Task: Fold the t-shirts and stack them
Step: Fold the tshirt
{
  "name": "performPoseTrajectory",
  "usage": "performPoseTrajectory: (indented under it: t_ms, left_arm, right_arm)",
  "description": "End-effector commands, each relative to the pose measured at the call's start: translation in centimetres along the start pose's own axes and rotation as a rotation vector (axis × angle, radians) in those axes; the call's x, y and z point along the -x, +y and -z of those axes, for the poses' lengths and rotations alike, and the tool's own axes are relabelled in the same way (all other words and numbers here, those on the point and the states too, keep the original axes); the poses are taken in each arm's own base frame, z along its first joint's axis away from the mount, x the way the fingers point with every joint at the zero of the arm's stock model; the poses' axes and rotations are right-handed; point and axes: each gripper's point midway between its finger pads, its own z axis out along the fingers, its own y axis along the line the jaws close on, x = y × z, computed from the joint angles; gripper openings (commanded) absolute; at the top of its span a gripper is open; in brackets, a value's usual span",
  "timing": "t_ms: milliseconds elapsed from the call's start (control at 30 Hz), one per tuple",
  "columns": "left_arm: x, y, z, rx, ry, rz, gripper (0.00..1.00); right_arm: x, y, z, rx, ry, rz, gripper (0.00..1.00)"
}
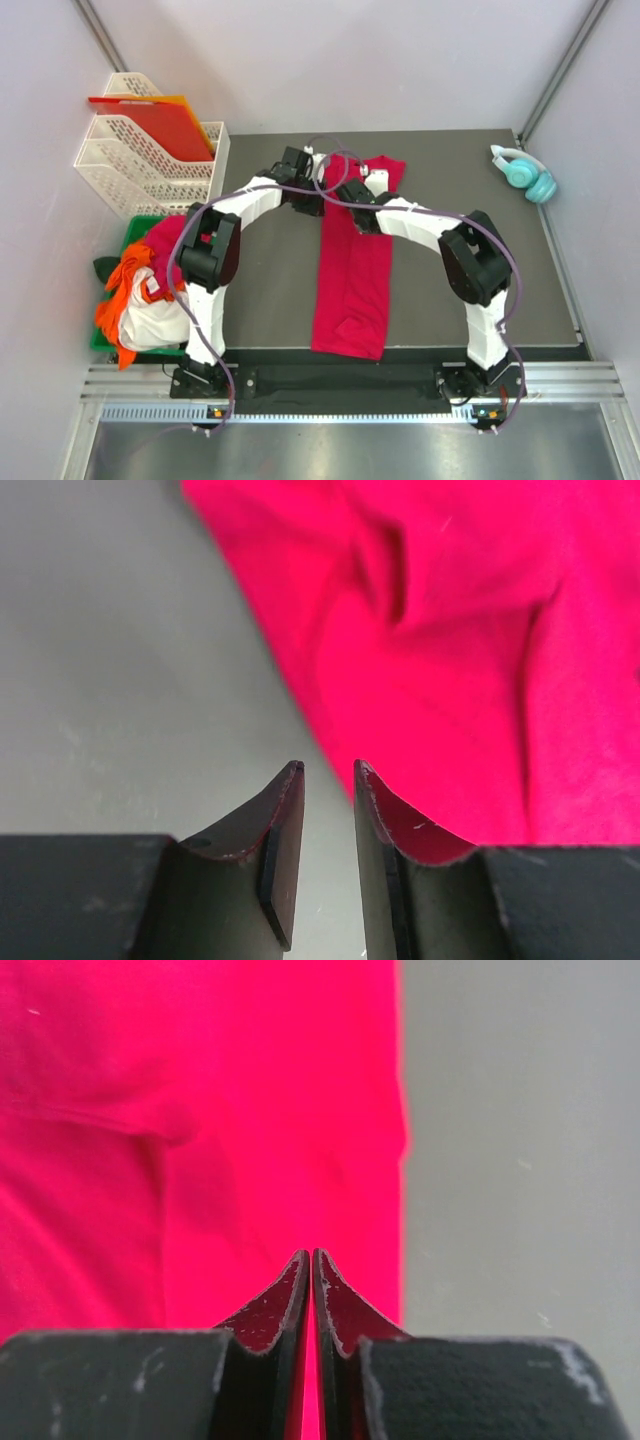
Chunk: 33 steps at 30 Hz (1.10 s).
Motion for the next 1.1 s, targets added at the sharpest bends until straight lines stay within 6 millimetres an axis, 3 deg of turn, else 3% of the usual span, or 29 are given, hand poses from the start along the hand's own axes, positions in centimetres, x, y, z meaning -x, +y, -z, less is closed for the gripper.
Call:
performPoseTrajectory:
  t_ms: [0, 267, 333, 367, 433, 533, 733, 767, 800, 1067]
  left_arm:
    - [3.7, -1.9, 0.0, -0.023, -0.106, -0.025, 0.32]
    - [1.8, -3.0, -2.9, -0.023, -0.029, -0.037, 0.33]
    - [0.2, -2.7, -4.2, -0.022, 0.037, -0.019, 0.33]
    - [0.7, -2.7, -4.4, -0.019, 0.034, -0.008, 0.33]
    - [-0.6, -2.2, -5.5, -0.008, 0.085, 0.009, 0.33]
    - [-0.4, -2.1, -6.3, -0.004, 0.100, 0.022, 0.33]
    - [-0.5, -1.1, -7.5, 0.023, 0.146, 0.029, 0.33]
    - [0.4, -1.1, -7.5, 0.030, 0.130, 0.022, 0.33]
    - [-0.4, -0.7, -8.0, 0.036, 0.163, 0.030, 0.33]
    - [1.2, 1.1, -8.5, 0.052, 0.144, 0.057, 0.34]
  right_arm:
    - [3.6, 2.6, -0.6, 0.100, -0.038, -0.052, 0.04]
    - [2.2, 2.7, -3.0, 0.104, 0.054, -0.063, 0.05]
    - [1.2, 2.6, -3.6, 0.098, 0.092, -0.058, 0.04]
    - [0.9, 2.6, -3.9, 0.097, 0.103, -0.054, 0.04]
    - [0.5, 2.6, -4.2, 0.104, 0.120, -0.058, 0.04]
    - [0.4, 3.0, -4.8, 0.132, 0.157, -0.071, 0.05]
    - [1.0, 4.6, -6.2, 0.194, 0.228, -0.051, 0.05]
    - [1.7, 5.3, -6.7, 0.207, 0.226, -0.056, 0.05]
    - [1.8, 5.1, -6.9, 0.205, 0.241, -0.048, 0.05]
    - [5.1, 6.4, -9.5, 0.271, 0.274, -0.098, 0.07]
